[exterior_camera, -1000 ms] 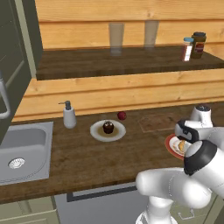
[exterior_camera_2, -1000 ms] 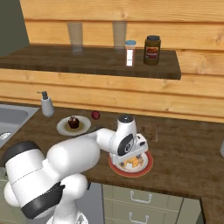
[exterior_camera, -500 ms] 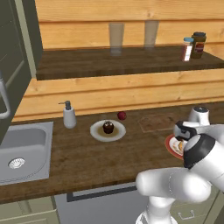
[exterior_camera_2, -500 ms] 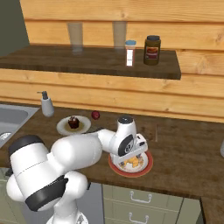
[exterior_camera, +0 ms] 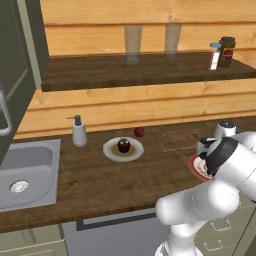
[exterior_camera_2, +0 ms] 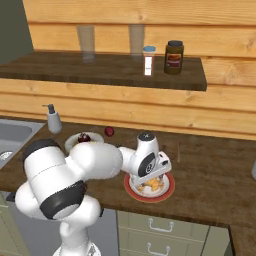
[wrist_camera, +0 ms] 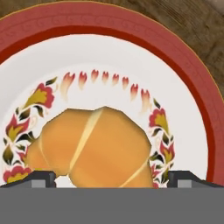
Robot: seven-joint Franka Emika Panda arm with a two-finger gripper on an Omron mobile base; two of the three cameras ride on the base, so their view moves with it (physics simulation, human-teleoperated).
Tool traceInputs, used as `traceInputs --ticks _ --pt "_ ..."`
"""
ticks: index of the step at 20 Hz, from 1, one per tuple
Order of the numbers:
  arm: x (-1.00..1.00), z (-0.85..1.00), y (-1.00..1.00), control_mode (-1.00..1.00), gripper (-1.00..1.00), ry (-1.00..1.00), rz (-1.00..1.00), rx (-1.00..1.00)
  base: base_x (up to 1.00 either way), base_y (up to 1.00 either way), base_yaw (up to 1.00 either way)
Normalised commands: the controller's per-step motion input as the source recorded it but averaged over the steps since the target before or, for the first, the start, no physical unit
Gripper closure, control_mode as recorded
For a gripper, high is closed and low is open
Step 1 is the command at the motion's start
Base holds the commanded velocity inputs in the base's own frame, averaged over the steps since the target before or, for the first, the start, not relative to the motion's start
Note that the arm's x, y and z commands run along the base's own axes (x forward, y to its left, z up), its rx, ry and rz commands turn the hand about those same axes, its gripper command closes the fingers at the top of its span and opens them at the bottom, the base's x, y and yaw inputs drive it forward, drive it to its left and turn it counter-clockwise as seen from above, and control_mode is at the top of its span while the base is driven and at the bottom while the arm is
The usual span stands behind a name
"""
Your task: From the different types of pastries on the counter, select a croissant and place it on the cutting board. Then retrieve a jar of jam from the cabinet and place it alongside the croissant on the cutting board.
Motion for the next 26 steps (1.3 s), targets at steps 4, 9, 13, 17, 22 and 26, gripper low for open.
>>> traceInputs --ticks 4,9,13,17,22,26 --pt "0.06 -0.24 -0.27 -1.0 -1.0 0.0 0.0 0.0 0.0 0.0 0.0" --pt "0.04 -0.31 -0.17 -1.0 -1.0 0.0 0.0 0.0 0.0 0.0 0.0" --pt "-0.15 -0.67 -0.03 -1.0 -1.0 0.03 0.0 0.0 0.0 0.0 0.0" --pt "-0.24 -0.74 0.0 -1.0 -1.0 0.05 0.0 0.0 0.0 0.0 0.0" --pt "-0.13 -0.54 0.0 -1.0 1.0 0.03 0.0 0.01 0.0 0.0 0.0" --pt "0.0 0.12 0.0 -1.0 1.0 0.0 0.0 0.04 0.0 0.0 0.0"
